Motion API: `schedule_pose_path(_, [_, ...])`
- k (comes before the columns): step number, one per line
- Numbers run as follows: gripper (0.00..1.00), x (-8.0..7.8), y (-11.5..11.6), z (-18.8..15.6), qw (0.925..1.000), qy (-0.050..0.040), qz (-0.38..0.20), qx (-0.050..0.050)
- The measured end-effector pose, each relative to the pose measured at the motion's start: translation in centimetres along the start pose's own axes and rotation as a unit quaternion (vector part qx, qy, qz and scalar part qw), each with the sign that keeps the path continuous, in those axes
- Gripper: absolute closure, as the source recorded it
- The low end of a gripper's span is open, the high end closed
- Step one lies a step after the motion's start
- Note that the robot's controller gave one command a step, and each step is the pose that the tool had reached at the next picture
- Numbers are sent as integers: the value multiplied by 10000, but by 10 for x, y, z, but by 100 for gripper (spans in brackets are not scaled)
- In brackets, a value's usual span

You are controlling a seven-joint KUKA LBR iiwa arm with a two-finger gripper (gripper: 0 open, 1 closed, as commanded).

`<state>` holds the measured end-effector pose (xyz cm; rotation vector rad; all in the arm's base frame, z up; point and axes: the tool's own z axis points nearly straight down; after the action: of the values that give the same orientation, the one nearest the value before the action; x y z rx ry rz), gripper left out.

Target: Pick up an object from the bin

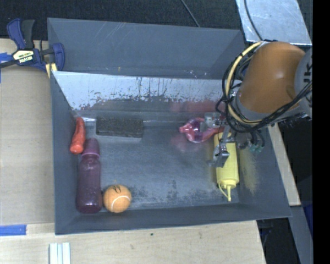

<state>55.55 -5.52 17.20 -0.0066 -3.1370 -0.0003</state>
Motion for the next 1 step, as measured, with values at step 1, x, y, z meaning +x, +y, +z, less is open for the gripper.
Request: schedule_pose_path(1, [0, -2, 0, -5, 10000, -41, -13, 3])
